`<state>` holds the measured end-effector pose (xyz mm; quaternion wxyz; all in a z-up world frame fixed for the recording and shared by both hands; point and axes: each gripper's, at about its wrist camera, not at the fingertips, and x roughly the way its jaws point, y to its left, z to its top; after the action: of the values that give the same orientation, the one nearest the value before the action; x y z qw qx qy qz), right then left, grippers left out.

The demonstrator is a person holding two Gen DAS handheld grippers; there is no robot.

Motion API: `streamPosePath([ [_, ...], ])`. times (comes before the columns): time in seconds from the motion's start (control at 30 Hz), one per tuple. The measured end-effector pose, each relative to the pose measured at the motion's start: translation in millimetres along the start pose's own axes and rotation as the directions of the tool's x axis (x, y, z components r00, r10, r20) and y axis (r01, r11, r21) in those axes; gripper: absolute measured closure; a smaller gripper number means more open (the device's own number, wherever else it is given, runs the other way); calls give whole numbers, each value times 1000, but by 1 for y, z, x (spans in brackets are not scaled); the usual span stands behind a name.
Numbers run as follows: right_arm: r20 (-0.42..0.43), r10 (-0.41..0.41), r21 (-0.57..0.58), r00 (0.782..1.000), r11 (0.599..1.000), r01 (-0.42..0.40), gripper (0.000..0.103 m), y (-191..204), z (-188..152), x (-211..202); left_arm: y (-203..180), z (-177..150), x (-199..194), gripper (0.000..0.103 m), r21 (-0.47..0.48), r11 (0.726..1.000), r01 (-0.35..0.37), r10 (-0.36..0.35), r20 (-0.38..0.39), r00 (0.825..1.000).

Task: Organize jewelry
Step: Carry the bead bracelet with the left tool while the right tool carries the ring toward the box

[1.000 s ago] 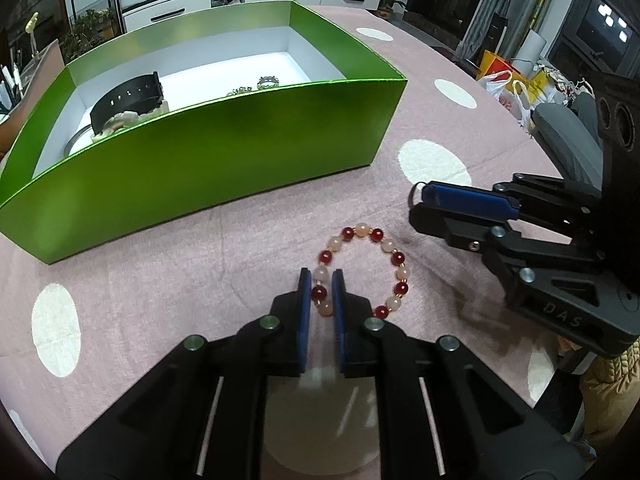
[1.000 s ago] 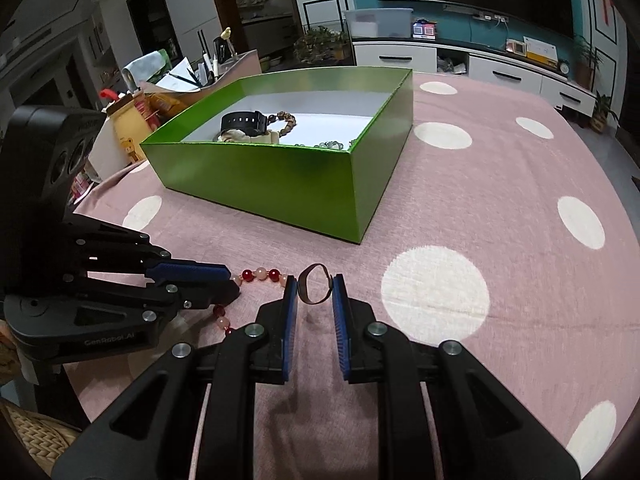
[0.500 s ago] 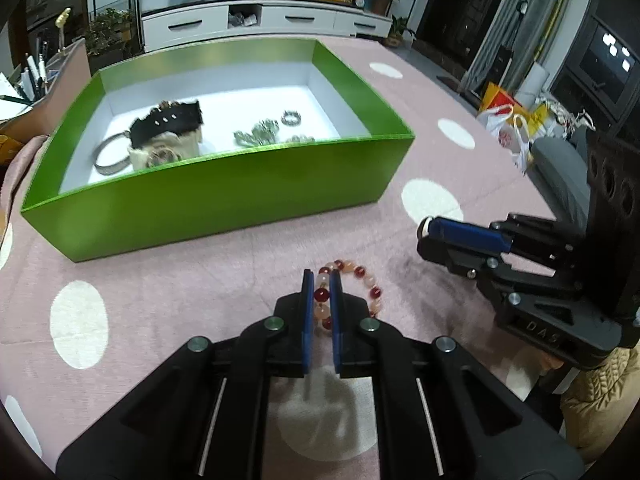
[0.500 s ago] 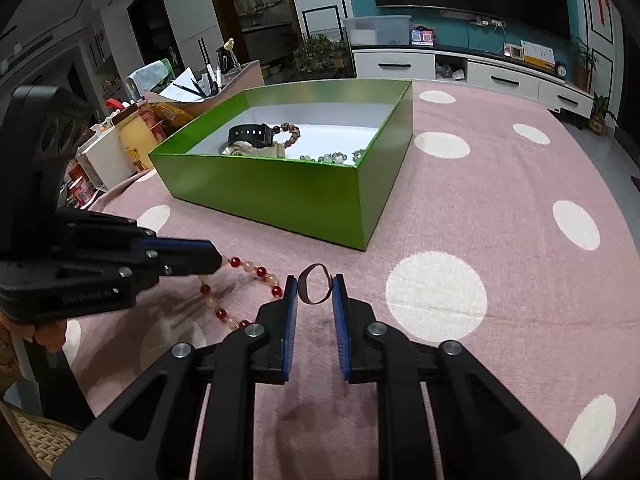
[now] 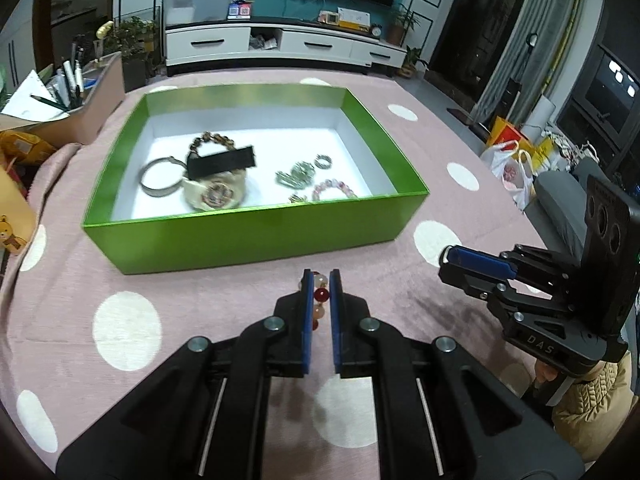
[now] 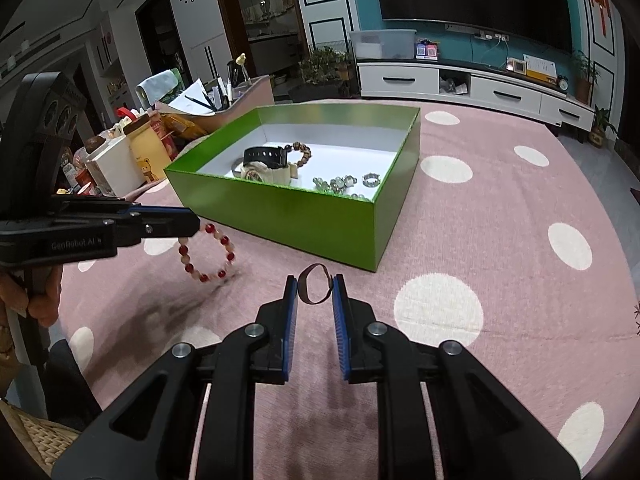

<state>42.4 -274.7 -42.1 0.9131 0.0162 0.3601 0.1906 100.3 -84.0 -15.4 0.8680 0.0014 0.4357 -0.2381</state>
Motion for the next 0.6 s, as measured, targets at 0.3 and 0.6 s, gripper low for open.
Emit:
streamPosePath([
  [0.3, 17, 3, -17, 1000, 1000, -3, 85, 8, 6, -5, 18, 7, -20, 96, -40, 999, -22, 24, 39, 999],
  [0.6, 36, 4, -42, 999, 999, -3, 86, 15, 17, -10, 25, 13, -33, 96, -46, 998, -33, 36, 60, 998],
])
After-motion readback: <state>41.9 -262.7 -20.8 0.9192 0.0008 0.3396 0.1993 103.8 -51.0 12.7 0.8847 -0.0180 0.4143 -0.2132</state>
